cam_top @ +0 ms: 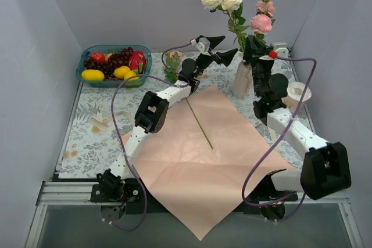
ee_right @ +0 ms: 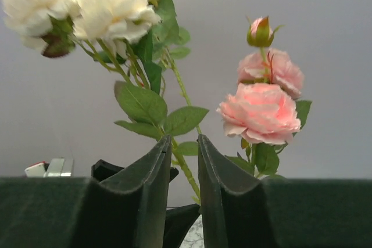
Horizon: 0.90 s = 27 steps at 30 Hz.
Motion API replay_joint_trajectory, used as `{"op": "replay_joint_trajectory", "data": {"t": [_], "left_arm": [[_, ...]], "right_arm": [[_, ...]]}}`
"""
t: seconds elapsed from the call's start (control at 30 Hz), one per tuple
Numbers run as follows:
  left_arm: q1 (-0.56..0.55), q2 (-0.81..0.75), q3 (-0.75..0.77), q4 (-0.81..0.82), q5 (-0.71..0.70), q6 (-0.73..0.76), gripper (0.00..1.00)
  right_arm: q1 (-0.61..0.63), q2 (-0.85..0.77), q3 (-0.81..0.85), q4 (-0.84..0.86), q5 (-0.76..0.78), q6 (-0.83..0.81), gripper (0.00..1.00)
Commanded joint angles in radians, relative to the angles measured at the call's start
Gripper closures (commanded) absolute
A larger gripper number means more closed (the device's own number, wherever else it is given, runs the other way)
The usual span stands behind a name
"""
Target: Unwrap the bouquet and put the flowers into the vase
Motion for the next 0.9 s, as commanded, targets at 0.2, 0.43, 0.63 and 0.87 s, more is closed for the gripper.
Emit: {"op": "replay_joint_trajectory", "data": {"t": [0.2, 0.43, 0.63, 0.87], "left_arm": [[0.119, -0.339, -0.428, 0.042, -0.001, 0.067, 0.02], [0.184, -0.460, -0.634, 0.007, 0.064, 0.074, 0.02], [0.210, -0.542, -0.730, -0.040, 0.134, 0.094, 0.02], [0.217, -0.597, -0.776, -0.070, 0.180, 0.114, 0.02]], "right_arm": [[-0.064, 0.305, 0.260, 0.282, 0.131, 0.161, 0.63], [-0.064, 0.409, 0.369, 0.276, 0.164, 0.184, 0.49], [-0.099, 0.392, 0.282, 0.232, -0.117, 0.121, 0.09], [-0.124, 0.316, 0.020, 0.347, -0.223, 0.114, 0.04]]}}
